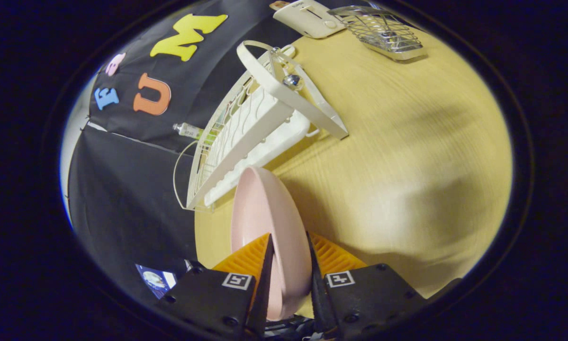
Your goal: Take the plate from the dish rack, then take the spoon from the basket and place it into the plate.
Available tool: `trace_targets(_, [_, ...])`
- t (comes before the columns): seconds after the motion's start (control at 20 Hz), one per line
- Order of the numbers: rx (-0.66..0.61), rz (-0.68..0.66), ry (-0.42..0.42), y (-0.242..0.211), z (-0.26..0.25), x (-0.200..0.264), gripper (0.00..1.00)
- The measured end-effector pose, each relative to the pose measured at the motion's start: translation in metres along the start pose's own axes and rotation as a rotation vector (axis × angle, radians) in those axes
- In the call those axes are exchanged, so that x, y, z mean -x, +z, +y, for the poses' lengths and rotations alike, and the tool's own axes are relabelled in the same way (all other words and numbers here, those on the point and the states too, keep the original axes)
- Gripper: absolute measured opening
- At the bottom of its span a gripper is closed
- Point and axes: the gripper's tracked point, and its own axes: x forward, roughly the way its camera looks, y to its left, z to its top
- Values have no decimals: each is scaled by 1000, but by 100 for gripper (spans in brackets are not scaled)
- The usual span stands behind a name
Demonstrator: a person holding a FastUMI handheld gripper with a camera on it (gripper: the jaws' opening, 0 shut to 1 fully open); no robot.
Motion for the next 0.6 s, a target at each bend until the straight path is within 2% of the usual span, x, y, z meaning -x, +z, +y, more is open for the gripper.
trace_targets(0.15, [63,-39,-39,4,-1,6,60])
trace_targets(0.3, [136,-80,-120,9,-6,13,73])
trace_targets(0.45, [190,-124,-139,16,-2,28,86])
trace_targets(0.6, [282,-249,-169,35,-7,63,92])
